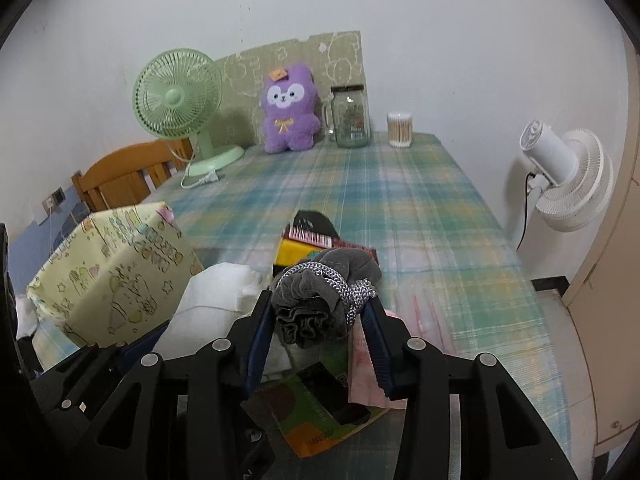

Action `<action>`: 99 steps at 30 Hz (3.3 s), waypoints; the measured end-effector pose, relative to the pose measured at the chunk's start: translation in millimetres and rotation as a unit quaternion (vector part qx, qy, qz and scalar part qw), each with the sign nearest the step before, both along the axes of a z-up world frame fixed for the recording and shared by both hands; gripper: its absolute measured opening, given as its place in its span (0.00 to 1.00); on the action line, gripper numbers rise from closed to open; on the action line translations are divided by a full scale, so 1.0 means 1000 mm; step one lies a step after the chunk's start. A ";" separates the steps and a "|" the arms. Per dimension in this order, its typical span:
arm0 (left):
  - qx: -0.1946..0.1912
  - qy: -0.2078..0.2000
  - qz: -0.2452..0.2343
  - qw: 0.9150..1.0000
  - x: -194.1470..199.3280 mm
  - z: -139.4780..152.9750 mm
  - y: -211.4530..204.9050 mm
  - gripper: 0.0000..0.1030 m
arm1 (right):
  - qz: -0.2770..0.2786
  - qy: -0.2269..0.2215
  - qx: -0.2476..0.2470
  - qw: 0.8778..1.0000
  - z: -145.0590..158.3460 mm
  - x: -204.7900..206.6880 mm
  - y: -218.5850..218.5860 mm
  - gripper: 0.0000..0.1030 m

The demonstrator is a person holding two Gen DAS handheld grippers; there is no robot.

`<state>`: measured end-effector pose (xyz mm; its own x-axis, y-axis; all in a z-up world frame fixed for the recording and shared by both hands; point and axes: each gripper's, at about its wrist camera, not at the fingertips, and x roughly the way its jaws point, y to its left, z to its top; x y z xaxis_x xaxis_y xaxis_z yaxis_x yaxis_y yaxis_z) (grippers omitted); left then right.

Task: Organize soft objects
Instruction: 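Grasp the white folded cloth with the left tool while the right tool grasps the grey knitted item, then carry the white cloth and grey knitted item over the yellow printed box, then release the white cloth into the box with the left tool while the right tool drops the grey item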

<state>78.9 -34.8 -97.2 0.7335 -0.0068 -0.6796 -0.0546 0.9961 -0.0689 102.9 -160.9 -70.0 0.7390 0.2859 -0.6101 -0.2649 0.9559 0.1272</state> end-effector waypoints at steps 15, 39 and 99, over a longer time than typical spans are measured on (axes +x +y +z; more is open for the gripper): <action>0.017 -0.039 -0.031 0.999 -0.014 0.058 0.000 0.61 | -0.037 -0.042 0.015 0.998 0.057 -0.022 -0.004 0.45; 0.044 -0.067 -0.041 0.996 -0.013 0.098 0.043 0.61 | -0.039 -0.062 0.020 0.997 0.093 -0.028 0.047 0.45; 0.074 0.022 0.019 0.997 0.027 0.032 0.197 0.87 | 0.062 0.038 -0.004 0.997 0.016 0.024 0.213 0.45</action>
